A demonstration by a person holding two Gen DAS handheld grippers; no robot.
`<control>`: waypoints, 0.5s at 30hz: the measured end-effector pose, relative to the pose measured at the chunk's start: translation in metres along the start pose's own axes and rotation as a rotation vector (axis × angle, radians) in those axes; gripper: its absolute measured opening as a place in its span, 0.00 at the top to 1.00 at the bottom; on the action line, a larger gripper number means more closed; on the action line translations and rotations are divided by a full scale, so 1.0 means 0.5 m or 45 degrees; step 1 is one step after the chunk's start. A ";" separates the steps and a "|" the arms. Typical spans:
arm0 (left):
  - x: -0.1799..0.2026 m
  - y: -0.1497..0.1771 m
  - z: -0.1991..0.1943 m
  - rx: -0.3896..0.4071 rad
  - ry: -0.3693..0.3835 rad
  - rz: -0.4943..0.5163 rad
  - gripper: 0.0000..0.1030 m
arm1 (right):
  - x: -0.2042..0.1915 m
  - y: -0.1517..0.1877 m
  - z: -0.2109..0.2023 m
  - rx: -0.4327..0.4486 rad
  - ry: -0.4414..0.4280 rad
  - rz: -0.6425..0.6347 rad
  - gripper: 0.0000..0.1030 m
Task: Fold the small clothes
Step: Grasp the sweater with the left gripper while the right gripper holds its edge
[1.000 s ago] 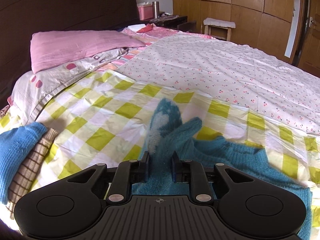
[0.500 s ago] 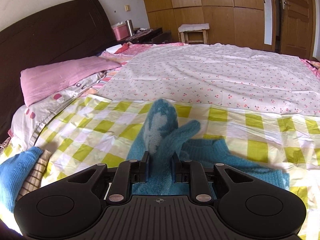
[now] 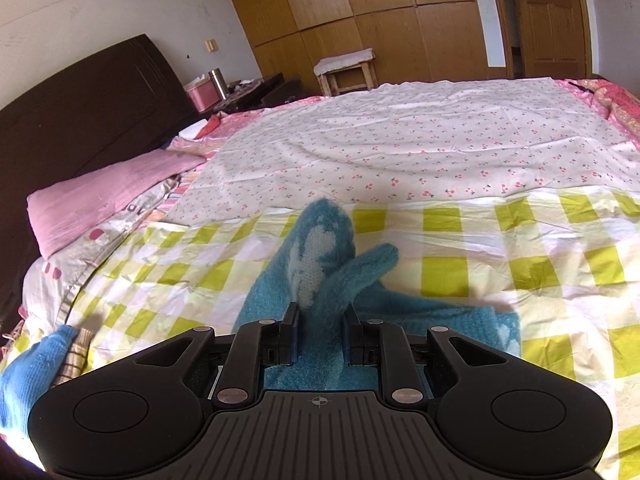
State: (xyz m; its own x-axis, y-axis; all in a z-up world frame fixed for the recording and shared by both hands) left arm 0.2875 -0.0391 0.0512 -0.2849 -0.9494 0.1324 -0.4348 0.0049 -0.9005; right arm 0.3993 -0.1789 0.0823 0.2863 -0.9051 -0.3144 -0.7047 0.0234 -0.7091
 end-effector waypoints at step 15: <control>0.113 0.039 0.091 -0.139 0.083 0.118 0.77 | 0.185 0.079 0.004 -0.034 -0.011 0.220 0.81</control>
State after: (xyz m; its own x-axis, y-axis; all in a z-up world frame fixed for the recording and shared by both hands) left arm 0.3018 -0.1072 0.0223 -0.3813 -0.9210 0.0804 -0.4932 0.1291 -0.8602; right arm 0.3993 -0.2609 0.0240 0.1651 -0.8850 -0.4354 -0.7610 0.1665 -0.6270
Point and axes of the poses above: each gripper's, at about its wrist camera, not at the fingertips, and z roughly the way its jaws point, x to its right, y to its underside, the point moved 5 cm from there along z, roughly the way its jaws point
